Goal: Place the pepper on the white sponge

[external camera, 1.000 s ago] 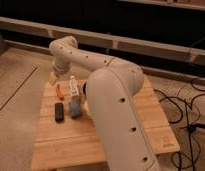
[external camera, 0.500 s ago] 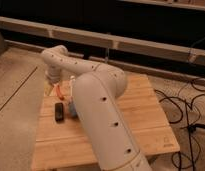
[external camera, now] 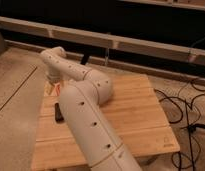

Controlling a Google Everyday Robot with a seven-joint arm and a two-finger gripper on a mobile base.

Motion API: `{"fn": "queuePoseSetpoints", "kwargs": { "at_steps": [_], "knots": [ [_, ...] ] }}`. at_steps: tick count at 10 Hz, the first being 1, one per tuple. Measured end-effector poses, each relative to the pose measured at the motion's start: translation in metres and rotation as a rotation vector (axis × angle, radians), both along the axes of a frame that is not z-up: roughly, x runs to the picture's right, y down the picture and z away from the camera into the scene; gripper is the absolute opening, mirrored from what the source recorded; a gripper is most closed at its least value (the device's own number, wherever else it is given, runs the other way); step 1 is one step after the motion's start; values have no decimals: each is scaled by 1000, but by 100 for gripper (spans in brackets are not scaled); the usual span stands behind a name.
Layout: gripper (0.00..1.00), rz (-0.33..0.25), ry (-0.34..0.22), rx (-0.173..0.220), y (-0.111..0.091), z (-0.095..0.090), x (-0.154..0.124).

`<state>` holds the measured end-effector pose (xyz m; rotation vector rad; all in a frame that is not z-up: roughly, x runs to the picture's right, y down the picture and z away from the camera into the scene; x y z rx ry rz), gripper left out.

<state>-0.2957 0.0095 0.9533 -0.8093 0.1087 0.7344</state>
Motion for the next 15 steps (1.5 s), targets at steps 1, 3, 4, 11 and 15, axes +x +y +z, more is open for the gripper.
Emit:
{"fn": "queuePoseSetpoints", "kwargs": {
  "at_steps": [1,3,4,11,15],
  "knots": [
    [65,4,22,-21,5,6,3],
    [65,11,70,-73,17,17,12],
    [61,9,84,-95,22,20,16],
    [0,-34,91,-115,24,18,17],
    [0,-112,53,-49,-9,-11,4]
  ]
}}
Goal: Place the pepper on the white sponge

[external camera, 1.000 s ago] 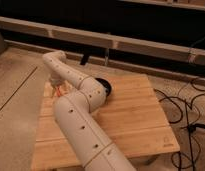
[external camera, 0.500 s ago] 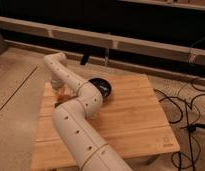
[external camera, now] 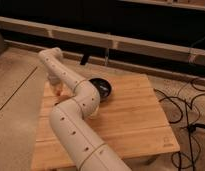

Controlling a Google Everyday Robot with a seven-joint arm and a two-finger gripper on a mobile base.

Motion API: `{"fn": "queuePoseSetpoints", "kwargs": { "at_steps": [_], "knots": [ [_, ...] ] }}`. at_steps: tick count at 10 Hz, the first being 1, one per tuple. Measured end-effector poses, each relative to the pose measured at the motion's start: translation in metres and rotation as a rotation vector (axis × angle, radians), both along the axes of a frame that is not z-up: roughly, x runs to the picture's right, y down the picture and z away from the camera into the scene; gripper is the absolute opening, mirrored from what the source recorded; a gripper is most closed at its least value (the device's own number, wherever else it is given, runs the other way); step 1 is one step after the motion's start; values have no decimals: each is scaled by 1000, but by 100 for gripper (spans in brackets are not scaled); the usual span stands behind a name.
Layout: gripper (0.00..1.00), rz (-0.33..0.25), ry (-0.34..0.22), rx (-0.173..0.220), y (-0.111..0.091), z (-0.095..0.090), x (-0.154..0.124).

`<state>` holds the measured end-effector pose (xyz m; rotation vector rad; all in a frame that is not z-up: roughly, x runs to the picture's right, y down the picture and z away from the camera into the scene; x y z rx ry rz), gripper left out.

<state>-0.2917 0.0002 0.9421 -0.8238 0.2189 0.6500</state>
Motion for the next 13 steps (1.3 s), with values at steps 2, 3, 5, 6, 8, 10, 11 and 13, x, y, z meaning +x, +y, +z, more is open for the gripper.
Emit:
{"fn": "queuePoseSetpoints", "kwargs": {
  "at_steps": [2,3,5,6,8,10,11,13],
  "knots": [
    [0,-26,-13,-4,-2,-9,-4],
    [0,-36,-16,-10,-1,-11,-5],
    [0,-36,-16,-11,0,-11,-5],
    [0,-36,-16,-11,0,-11,-4],
    [0,-36,-16,-12,0,-12,-5],
    [0,-36,-16,-12,0,-11,-5],
    [0,-36,-16,-12,0,-11,-5],
    [0,-36,-16,-12,0,-11,-5]
  ]
}}
